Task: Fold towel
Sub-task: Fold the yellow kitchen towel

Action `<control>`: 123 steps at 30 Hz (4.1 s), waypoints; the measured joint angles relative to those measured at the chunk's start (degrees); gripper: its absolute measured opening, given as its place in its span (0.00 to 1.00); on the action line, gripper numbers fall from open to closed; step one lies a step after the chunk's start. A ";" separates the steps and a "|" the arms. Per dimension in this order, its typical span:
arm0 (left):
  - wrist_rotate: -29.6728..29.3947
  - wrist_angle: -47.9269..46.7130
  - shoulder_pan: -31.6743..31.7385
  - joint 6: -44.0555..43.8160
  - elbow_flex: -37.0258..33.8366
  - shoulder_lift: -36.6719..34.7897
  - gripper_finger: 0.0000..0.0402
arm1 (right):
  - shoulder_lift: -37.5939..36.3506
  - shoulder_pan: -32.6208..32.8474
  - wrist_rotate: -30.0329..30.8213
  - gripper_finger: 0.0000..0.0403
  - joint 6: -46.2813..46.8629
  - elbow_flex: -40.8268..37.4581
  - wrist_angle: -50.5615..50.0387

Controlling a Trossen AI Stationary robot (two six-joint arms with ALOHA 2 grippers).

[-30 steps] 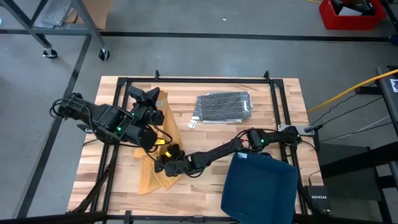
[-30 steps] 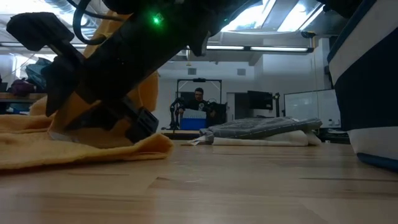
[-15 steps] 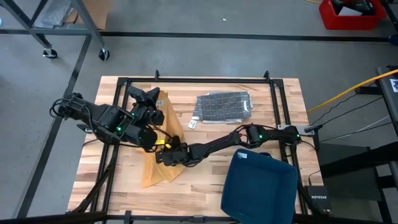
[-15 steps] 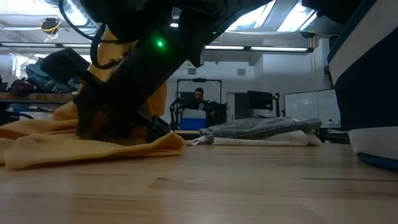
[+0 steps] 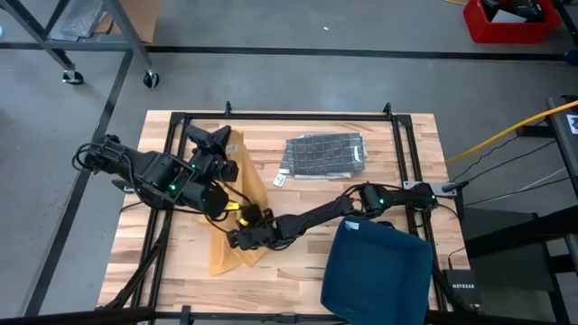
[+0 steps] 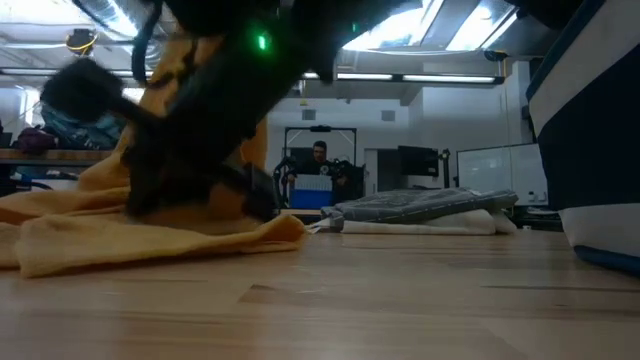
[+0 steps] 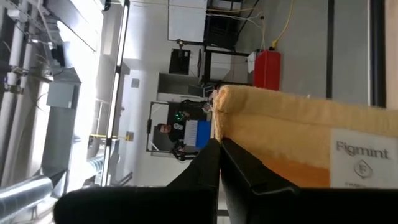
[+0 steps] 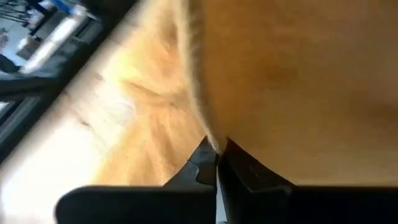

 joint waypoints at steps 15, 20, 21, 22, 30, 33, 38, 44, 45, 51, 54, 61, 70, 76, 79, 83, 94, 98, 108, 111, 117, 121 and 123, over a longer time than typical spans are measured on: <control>-0.03 -0.01 0.71 -4.19 0.00 -7.78 0.00 | -8.21 -0.26 15.53 0.00 -17.64 18.30 -44.01; -0.03 0.00 1.33 -5.82 0.00 -12.34 0.00 | -12.51 -0.24 15.27 0.00 -12.64 16.51 -59.52; -0.03 -0.01 1.46 -6.16 0.02 -13.12 0.00 | -13.24 -0.23 14.96 0.00 -10.79 16.51 -63.01; -0.05 0.03 1.49 -6.31 0.00 -13.89 0.00 | -13.94 -0.22 14.37 0.00 -8.74 16.51 -66.52; -0.05 0.02 1.51 -5.21 0.02 -17.96 0.00 | -19.56 -0.72 16.92 0.00 -0.57 16.51 -75.60; -0.05 0.08 1.51 -2.99 0.02 -18.55 0.00 | -21.97 -2.16 21.79 0.00 0.13 16.51 -75.40; -0.03 3.42 1.53 -1.27 0.00 -19.51 0.00 | -26.19 -5.29 30.00 0.00 -0.22 16.51 -72.65; -0.01 12.93 2.53 5.76 4.21 -21.32 0.00 | -30.22 -11.37 33.47 0.00 -10.04 16.51 -63.68; -0.05 14.96 2.82 7.23 5.21 -21.49 0.00 | -30.73 -12.38 33.46 0.00 -12.85 16.51 -61.01; 0.17 27.24 4.52 17.66 9.67 -22.53 0.00 | -33.47 -17.82 30.78 0.00 -34.51 16.51 -42.39; 3.08 32.64 5.29 23.33 11.34 -22.76 0.00 | -34.60 -20.42 27.13 0.00 -45.26 16.51 -32.64; 10.08 41.32 7.24 37.95 13.21 -23.50 0.00 | -37.40 -27.81 11.26 0.00 -63.36 16.53 -13.13; 20.43 56.82 10.19 44.47 14.82 -24.00 0.00 | -38.75 -36.98 3.56 0.00 -64.98 18.10 -7.53; 25.21 64.28 12.24 51.44 14.82 -23.98 0.00 | -38.68 -42.58 -7.15 0.00 -63.78 18.15 -3.66; 28.07 67.57 13.16 53.14 14.80 -23.96 0.00 | -38.66 -44.91 -10.49 0.00 -62.84 18.15 -1.98; 29.84 69.46 13.77 54.01 14.78 -23.93 0.00 | -38.64 -46.98 -15.35 0.00 -61.43 18.17 0.48; 30.90 69.30 14.01 61.74 14.78 -23.39 0.00 | -38.55 -48.65 -18.84 0.00 -60.35 18.17 7.33; 29.97 69.31 14.01 62.39 14.78 -23.53 0.00 | -39.23 -49.36 -21.17 0.00 -60.69 18.17 10.49; 29.93 72.46 13.99 62.67 14.69 -25.11 0.00 | -41.04 -52.40 -24.82 0.00 -63.03 18.18 10.45; 30.98 77.94 14.01 65.12 14.65 -25.12 0.00 | -40.73 -53.11 -24.73 0.00 -62.80 18.17 10.33; 32.08 86.51 14.03 69.19 15.21 -25.96 0.00 | -39.59 -55.67 -23.18 0.00 -61.03 18.20 11.47; 31.70 85.58 14.01 67.96 14.82 -25.79 0.00 | -38.26 -56.63 -26.94 0.00 -55.23 18.19 11.38; 30.61 85.08 13.97 67.62 14.73 -25.51 0.00 | -37.92 -56.62 -28.93 0.00 -54.04 18.17 10.90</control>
